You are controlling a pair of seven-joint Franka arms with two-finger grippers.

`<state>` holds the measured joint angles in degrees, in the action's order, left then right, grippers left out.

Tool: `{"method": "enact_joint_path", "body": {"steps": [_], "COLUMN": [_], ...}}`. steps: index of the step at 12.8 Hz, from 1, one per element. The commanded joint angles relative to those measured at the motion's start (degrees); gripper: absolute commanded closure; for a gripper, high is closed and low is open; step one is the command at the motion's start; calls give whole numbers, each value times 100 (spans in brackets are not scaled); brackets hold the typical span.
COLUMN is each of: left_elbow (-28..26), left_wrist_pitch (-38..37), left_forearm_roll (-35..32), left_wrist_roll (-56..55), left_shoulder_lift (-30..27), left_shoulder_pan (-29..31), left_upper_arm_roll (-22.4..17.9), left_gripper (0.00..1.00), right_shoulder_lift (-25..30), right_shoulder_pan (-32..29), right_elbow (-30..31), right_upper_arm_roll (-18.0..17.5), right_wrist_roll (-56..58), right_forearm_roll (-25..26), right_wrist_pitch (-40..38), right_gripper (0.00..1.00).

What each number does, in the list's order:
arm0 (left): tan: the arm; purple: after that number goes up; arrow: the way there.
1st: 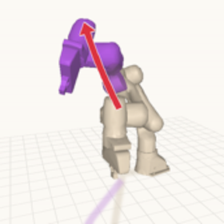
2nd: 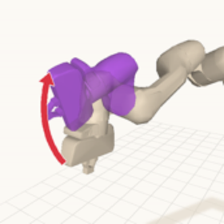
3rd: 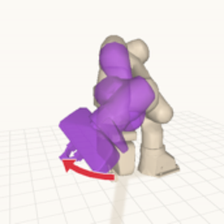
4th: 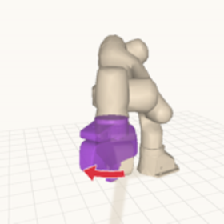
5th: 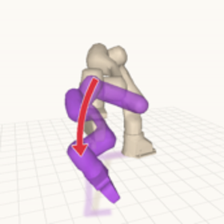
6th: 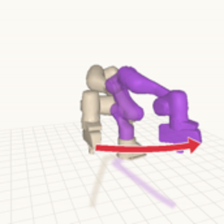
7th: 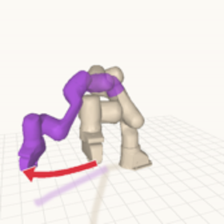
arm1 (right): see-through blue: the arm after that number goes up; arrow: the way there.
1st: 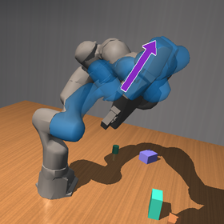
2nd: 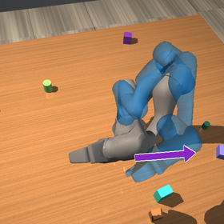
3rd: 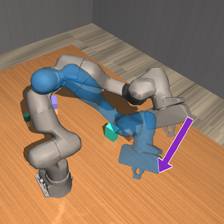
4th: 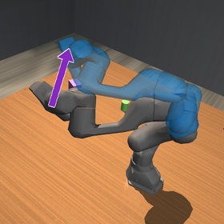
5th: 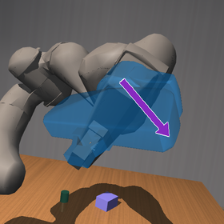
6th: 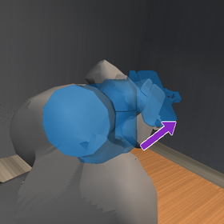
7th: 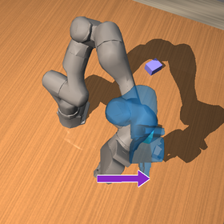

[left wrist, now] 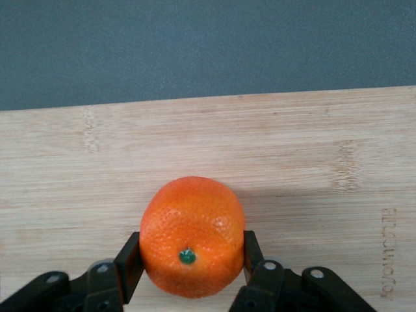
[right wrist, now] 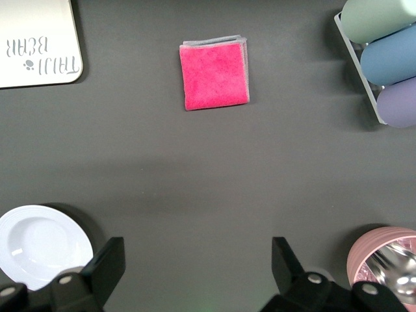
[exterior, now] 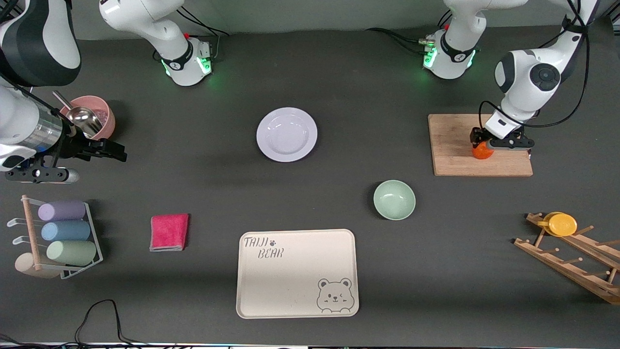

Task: Place orange and plate with both arms
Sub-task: 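Lift the orange with the left gripper and carry it over the plate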

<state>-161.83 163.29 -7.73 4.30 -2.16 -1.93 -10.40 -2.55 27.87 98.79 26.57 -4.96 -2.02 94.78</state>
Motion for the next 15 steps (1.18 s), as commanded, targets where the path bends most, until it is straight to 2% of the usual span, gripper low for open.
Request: {"method": "enact_joint_path", "body": {"steps": [1,2,3,5,9,11,14,15], "left_elbow": [-209,0,481,1894,4531,5535,6171,6172], "left_wrist_pitch": [73,-564,-1649,-3839,-6664,-7606,-8155,-8182], "left_forearm_roll": [-53,-53,-53,-53,51,113,315,551], "left_wrist_roll": [-8,-8,-8,36,-174,-210,-542,-1014], "left_shoulder_lift": [-257,-572,-862,-961,-926,-900,-865,-865], "left_shoulder_pan": [17,9,-18,-88,-106,-115,-123,-123], "left_upper_arm_roll": [-6,11,29,116,765,1029,1521,1819], "left_gripper": [100,100,100,100,100,100,100,100], "right_shoulder_lift": [123,123,132,158,141,124,123,132], "right_shoulder_pan": [-158,-159,-168,-413,-722,-713,-913,-1489], "right_elbow": [35,18,26,17,26,26,26,26], "right_upper_arm_roll": [-257,-275,-276,-494,-671,-671,-767,-1299], "right_wrist_roll": [-163,-163,-163,-154,-163,-171,-172,-163], "right_forearm_roll": [35,35,44,184,273,273,264,255], "right_wrist_pitch": [75,93,119,128,357,366,409,401], "right_gripper": [0,0,0,0,0,0,0,0]}}
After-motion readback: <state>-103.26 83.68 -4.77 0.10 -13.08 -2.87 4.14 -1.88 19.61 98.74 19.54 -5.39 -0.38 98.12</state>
